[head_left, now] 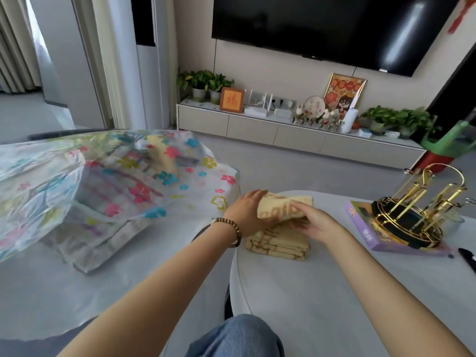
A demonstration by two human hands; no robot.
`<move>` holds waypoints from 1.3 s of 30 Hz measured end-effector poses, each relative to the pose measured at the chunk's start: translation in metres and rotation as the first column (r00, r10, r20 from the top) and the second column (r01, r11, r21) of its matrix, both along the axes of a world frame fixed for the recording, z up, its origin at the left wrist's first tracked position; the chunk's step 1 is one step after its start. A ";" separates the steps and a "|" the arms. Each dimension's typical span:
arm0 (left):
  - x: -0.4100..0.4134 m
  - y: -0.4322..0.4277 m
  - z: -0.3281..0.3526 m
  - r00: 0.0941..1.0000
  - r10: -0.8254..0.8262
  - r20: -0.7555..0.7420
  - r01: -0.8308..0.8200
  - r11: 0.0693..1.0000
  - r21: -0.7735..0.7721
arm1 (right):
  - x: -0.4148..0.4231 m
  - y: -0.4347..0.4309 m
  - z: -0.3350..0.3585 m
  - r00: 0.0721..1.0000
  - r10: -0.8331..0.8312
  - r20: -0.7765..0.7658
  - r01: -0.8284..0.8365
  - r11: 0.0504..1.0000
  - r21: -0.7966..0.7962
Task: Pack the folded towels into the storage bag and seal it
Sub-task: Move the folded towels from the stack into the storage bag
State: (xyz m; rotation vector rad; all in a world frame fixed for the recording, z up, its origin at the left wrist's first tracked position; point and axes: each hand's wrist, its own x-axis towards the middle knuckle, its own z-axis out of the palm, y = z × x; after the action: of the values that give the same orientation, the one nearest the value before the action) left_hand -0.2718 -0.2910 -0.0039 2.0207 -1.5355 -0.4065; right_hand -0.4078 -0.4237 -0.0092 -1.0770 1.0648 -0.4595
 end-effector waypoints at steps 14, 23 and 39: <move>0.047 0.128 0.109 0.726 -0.108 -0.679 -0.192 0.916 -0.351 | 0.033 0.105 0.097 0.938 0.315 0.145 -0.176 0.794 -0.582; 0.084 0.212 0.113 0.870 0.220 -0.441 -0.397 0.842 -0.364 | 0.093 0.201 0.088 0.686 0.529 0.499 -0.585 0.809 -0.054; 0.160 0.314 0.031 0.869 0.413 0.273 -0.375 0.909 -0.183 | 0.098 0.205 0.011 0.608 0.716 0.344 -0.794 0.566 0.224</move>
State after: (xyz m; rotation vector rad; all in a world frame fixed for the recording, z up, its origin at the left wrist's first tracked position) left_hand -0.1122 0.0231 0.0270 2.3029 -1.2232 0.1713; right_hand -0.3094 -0.2182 0.0014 -1.0163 0.3669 0.3270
